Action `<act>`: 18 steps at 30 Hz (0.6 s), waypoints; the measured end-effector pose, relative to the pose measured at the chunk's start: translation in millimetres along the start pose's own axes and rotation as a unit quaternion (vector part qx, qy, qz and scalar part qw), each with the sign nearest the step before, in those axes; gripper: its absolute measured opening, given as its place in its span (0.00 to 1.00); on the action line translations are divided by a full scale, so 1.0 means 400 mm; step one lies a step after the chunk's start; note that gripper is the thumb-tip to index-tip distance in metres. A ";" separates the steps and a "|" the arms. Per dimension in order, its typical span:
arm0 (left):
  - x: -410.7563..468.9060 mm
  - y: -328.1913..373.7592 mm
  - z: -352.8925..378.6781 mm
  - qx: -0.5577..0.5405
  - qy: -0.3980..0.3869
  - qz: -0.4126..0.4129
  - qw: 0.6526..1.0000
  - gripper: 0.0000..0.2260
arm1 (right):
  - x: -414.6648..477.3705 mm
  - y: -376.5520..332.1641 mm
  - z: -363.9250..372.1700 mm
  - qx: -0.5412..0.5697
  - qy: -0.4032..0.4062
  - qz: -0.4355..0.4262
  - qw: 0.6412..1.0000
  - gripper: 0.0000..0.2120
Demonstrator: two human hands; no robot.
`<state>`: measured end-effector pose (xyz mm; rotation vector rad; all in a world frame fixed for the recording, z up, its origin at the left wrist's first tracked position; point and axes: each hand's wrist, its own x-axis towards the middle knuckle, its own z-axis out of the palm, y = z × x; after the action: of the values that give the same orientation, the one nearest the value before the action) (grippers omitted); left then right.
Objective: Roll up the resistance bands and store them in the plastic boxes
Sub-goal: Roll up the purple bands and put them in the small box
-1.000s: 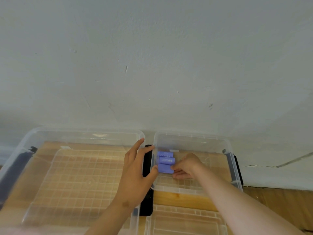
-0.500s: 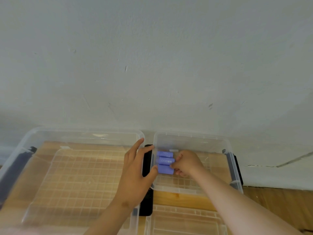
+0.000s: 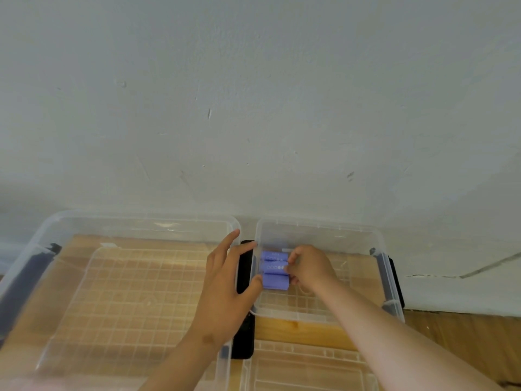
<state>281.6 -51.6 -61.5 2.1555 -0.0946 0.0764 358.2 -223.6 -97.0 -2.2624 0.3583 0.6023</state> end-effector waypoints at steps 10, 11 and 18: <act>0.003 -0.007 0.004 0.003 -0.002 0.000 1.000 0.22 | -0.004 0.000 -0.012 -0.016 -0.034 0.030 0.999 0.12; 0.003 -0.008 0.005 0.004 -0.001 0.000 1.000 0.22 | -0.004 0.000 -0.015 -0.018 -0.038 0.033 0.999 0.12; 0.005 0.001 0.003 0.051 -0.009 0.001 0.999 0.23 | -0.032 -0.001 -0.036 -0.064 -0.069 -0.001 0.996 0.11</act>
<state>283.6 -52.8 -61.7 2.2584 -0.1048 0.0630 351.9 -233.0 -81.5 -2.3259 0.2551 0.7954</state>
